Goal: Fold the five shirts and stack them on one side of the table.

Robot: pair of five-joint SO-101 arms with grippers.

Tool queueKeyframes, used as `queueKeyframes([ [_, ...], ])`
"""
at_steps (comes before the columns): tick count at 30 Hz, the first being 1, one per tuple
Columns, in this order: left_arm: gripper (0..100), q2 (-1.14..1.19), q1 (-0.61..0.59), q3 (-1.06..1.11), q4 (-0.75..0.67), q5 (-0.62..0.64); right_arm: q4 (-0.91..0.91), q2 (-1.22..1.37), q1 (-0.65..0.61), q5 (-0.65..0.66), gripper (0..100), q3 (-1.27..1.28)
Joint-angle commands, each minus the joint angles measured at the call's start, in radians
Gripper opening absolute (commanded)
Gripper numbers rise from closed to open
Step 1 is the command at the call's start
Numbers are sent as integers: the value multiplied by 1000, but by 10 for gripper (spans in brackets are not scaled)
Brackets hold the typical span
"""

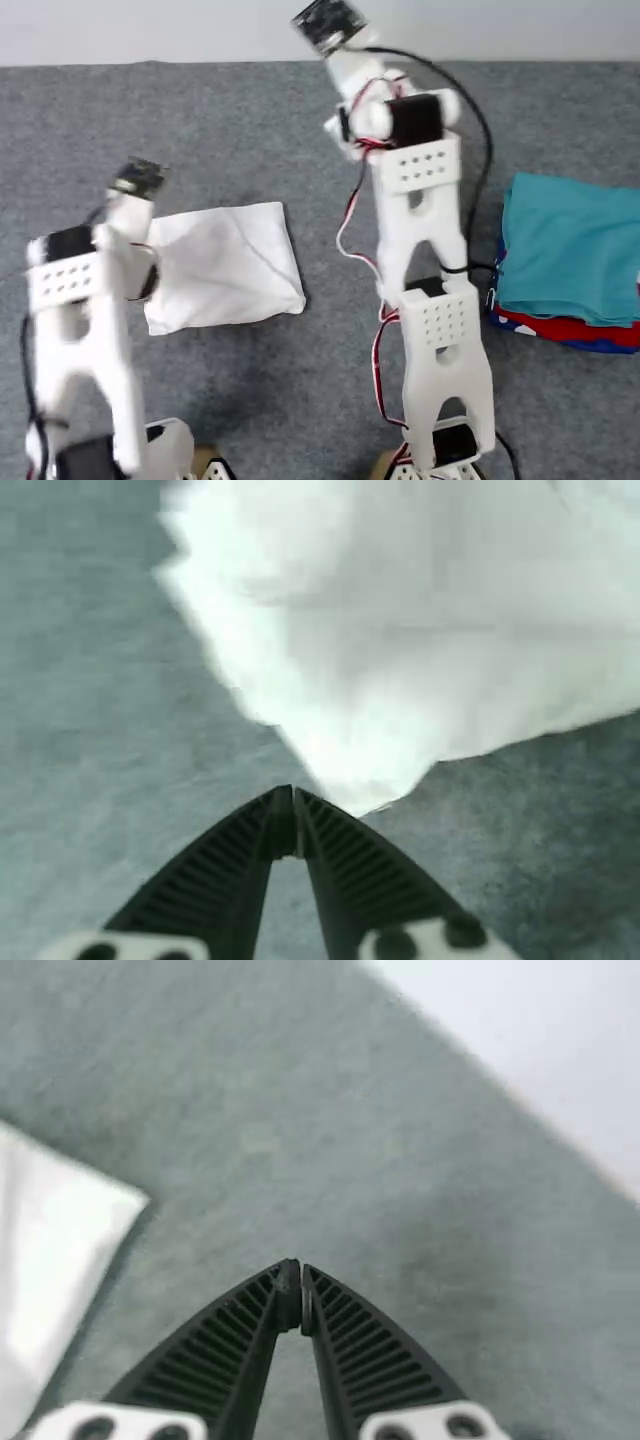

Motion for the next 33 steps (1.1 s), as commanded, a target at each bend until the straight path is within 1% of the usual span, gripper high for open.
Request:
queueKeyframes([
  [1, 6, -187, -95, -44, 58, 18, 38, -58, -79, -9, 13, 103],
  [4, 6, -281, -235, -42, 98, 18, 35, -56, -168, -17, 54, 201],
  [9, 6, -379, -488, -41, 132, 8, 19, -54, -294, -152, 151, 273],
  [13, 6, -414, -609, -1, 126, -61, -18, -15, -375, -222, 186, 269],
  [16, 6, -425, -651, 47, 114, -81, -58, 38, -420, -229, 188, 269],
  [21, 6, -451, -712, 91, 81, -95, -145, 120, -444, -229, 187, 269],
  [26, 6, -471, -717, 94, 89, -95, -226, 186, -437, -226, 187, 267],
  [33, 6, -485, -712, 96, 89, -95, -269, 209, -398, -224, 187, 270],
])
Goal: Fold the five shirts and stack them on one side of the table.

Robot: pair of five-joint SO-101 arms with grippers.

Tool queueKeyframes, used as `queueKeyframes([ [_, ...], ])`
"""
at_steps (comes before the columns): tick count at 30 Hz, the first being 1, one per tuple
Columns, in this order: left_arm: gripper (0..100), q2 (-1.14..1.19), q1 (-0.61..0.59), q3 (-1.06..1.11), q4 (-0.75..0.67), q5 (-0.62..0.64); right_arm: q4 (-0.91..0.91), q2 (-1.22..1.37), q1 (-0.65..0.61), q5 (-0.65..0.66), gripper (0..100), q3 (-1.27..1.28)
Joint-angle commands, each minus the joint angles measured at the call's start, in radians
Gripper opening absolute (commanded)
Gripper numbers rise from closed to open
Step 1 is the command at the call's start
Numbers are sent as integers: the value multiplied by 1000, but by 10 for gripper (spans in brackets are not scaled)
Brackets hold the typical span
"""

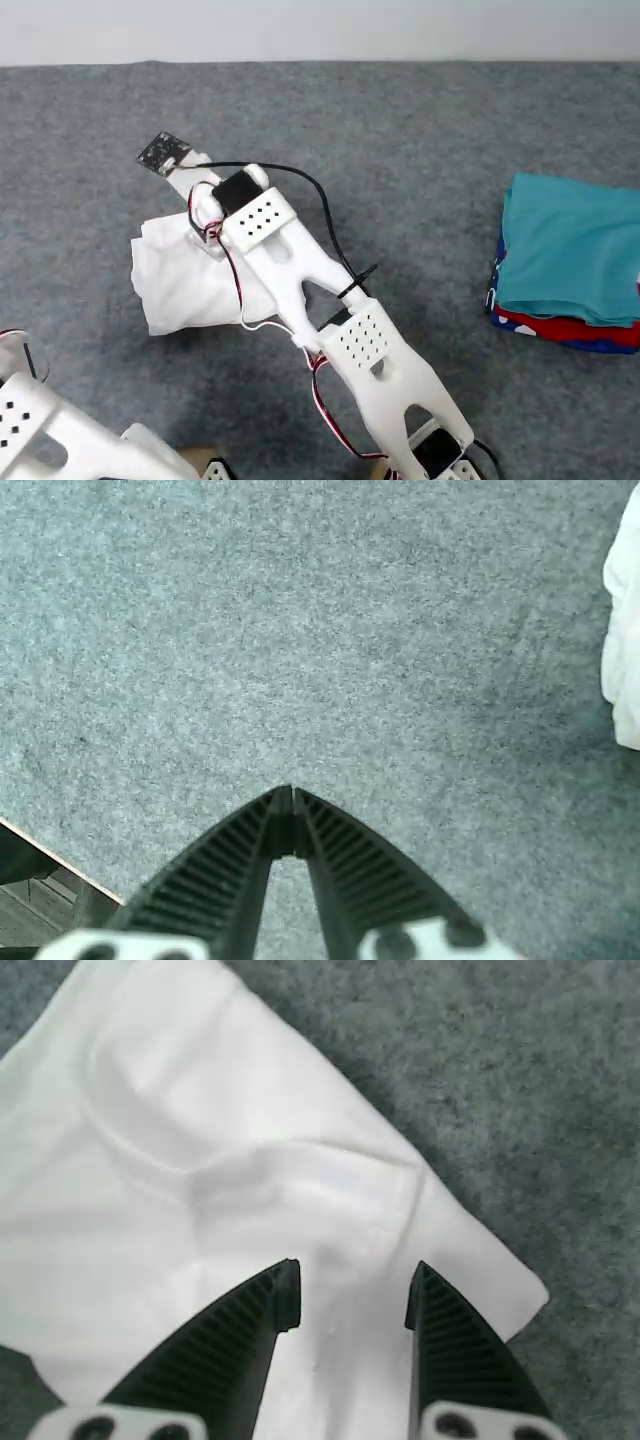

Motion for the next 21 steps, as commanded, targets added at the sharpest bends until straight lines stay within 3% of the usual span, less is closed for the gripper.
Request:
queueKeyframes([
  [1, 6, -18, -2, -2, -17, -9, -22, -16, 24, -6, 187, -9],
  [7, 6, -14, 0, -2, -17, -9, -39, 35, 24, -5, 176, -14],
  [13, 6, -15, 0, 10, -21, -9, -38, 36, 7, 69, 10, -14],
  [21, 6, -18, 31, 59, -21, -23, 4, -101, 1, 124, 10, -14],
])
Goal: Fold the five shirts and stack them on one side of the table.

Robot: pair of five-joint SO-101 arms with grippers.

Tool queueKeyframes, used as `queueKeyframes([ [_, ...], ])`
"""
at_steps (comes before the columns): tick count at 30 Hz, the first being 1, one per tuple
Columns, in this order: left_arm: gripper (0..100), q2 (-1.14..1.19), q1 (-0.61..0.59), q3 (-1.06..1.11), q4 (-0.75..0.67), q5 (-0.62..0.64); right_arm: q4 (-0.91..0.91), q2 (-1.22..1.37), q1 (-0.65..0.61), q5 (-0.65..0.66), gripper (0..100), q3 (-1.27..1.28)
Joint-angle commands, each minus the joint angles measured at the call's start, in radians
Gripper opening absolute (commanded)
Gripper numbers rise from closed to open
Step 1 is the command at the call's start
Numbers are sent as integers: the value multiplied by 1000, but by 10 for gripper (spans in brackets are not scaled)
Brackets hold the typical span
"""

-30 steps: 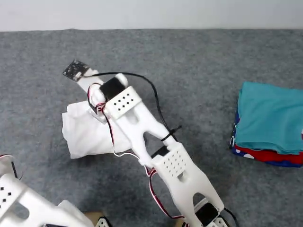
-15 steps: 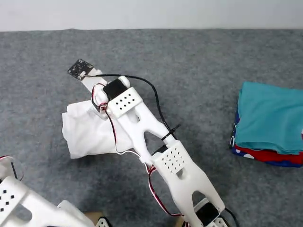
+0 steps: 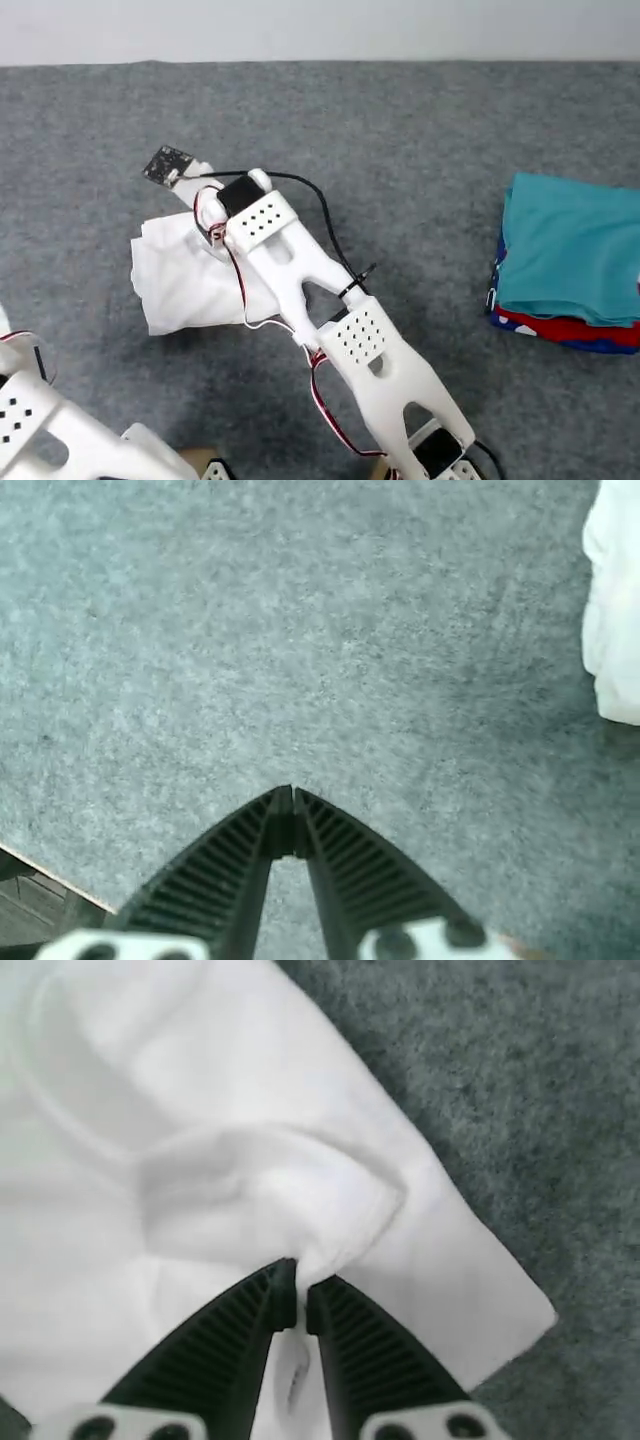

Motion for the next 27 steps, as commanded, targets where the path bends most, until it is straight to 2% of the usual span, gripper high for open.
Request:
queueKeyframes([
  [1, 6, -17, 14, -7, -18, -11, 21, -156, -18, 12, 10, -12],
  [9, 6, -17, 12, -8, -20, -9, 220, -242, -193, 89, 10, -12],
  [17, 6, -17, 8, -8, -18, -9, 249, -211, -341, 83, 31, -12],
  [22, 6, -17, 8, -8, -15, -9, 277, -217, -357, 80, 183, -14],
  [27, 6, -17, 8, -2, -18, -9, 280, -275, -334, 80, 190, -14],
])
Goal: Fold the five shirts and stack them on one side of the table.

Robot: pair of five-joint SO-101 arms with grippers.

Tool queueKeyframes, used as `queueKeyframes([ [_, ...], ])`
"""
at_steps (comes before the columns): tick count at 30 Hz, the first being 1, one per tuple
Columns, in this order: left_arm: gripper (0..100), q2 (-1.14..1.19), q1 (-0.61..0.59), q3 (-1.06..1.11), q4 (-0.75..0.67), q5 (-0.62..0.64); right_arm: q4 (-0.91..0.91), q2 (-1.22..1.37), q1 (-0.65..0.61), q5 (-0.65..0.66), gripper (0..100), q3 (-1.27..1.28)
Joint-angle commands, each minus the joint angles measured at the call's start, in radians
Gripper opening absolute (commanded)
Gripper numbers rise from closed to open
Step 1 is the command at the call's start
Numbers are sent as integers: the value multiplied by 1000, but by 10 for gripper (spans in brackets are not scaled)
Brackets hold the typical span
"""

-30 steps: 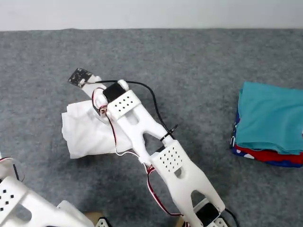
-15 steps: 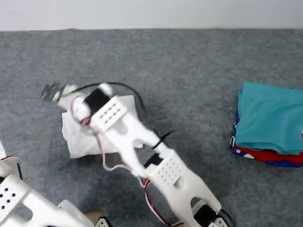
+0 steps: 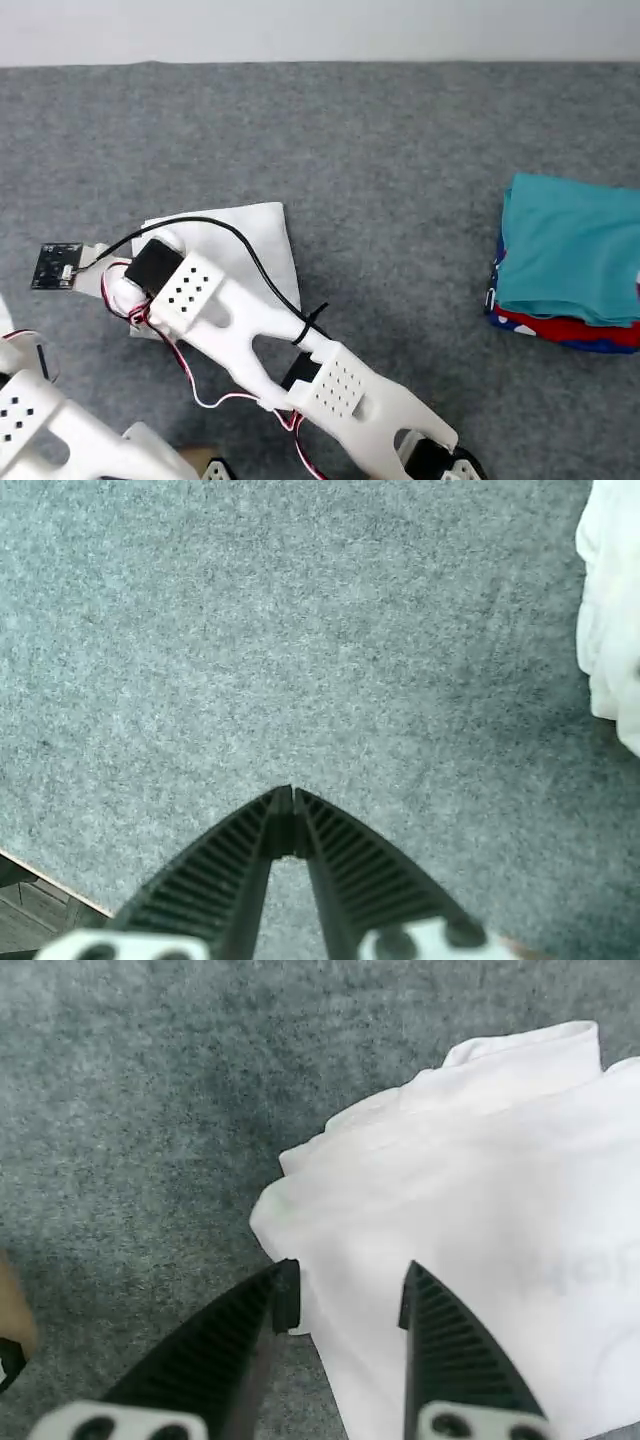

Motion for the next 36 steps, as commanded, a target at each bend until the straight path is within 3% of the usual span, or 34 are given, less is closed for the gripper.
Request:
queueKeyframes([
  [1, 6, -17, -5, -2, -20, -9, 28, -130, 30, 3, 190, -14],
  [4, 6, -17, -5, -2, -20, -9, 28, -177, 76, 5, 160, -11],
  [8, 6, -17, -5, -4, -20, -9, 42, -171, 156, 11, 9, -6],
  [14, 6, -17, -5, -8, -20, -6, 5, -13, 205, 12, 12, -9],
  [20, 6, -17, -5, -8, -14, -5, -205, 182, 171, 12, 10, -15],
  [26, 6, -17, -5, -8, -14, -5, -371, 219, 120, 14, 10, -74],
  [36, 6, -17, 2, -5, -18, -5, -252, 219, 113, 14, 11, -233],
])
